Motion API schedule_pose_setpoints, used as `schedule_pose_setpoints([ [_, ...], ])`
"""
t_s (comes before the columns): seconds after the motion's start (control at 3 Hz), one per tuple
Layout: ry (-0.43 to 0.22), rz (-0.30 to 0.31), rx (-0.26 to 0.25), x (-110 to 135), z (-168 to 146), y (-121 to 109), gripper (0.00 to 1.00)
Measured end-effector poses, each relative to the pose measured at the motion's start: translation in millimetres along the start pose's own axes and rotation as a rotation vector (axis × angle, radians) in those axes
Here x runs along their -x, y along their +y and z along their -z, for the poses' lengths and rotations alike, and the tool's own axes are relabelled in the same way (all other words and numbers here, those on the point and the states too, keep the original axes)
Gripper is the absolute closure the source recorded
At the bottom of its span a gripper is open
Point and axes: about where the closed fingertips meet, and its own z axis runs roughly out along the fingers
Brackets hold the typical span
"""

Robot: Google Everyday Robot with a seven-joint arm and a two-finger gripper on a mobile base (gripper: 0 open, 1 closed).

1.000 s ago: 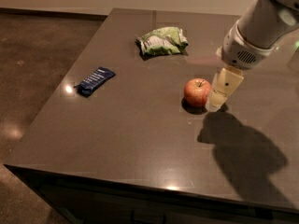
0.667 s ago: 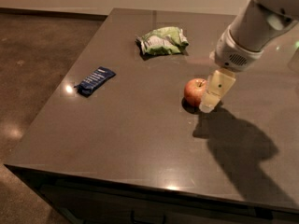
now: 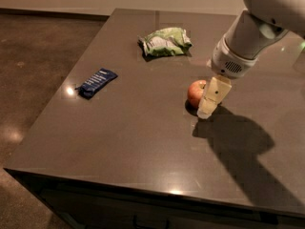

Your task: Move apple near green jalapeno chip bag

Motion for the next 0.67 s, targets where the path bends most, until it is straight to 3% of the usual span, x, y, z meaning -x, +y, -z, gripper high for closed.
schedule_pose_setpoints([
  [0.67,0.007,0.003,0.026,2.7,-11.2,3.7,0.46],
])
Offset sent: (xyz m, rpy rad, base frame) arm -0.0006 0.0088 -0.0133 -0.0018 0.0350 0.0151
